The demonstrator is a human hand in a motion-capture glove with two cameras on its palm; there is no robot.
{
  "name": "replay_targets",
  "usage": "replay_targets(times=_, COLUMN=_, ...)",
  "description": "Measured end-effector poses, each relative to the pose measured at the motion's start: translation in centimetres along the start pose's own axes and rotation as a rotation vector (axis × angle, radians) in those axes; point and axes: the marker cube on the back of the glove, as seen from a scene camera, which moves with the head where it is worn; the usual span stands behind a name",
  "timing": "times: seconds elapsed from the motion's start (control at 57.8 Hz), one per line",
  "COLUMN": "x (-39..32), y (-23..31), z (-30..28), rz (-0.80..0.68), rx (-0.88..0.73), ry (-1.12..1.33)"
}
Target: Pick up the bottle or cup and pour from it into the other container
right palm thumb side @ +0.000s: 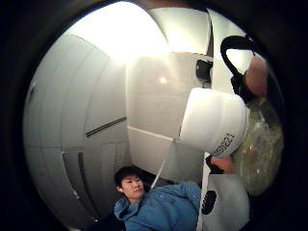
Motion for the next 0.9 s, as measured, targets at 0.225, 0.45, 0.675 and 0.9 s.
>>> replay_targets(times=0.225, x=-4.0, y=-0.3, z=1.5, rz=-0.06, rx=-0.18, ry=0.426)
replay_targets(times=0.45, x=-7.1, y=-0.7, z=3.2, rz=-0.104, rx=-0.341, ry=0.845)
replay_targets(times=0.675, x=-9.0, y=-0.5, z=5.5, rz=-0.173, rx=-0.466, ry=1.222)
replay_targets(times=0.9, x=-9.6, y=0.1, z=8.2, rz=-0.296, rx=-0.626, ry=1.723)
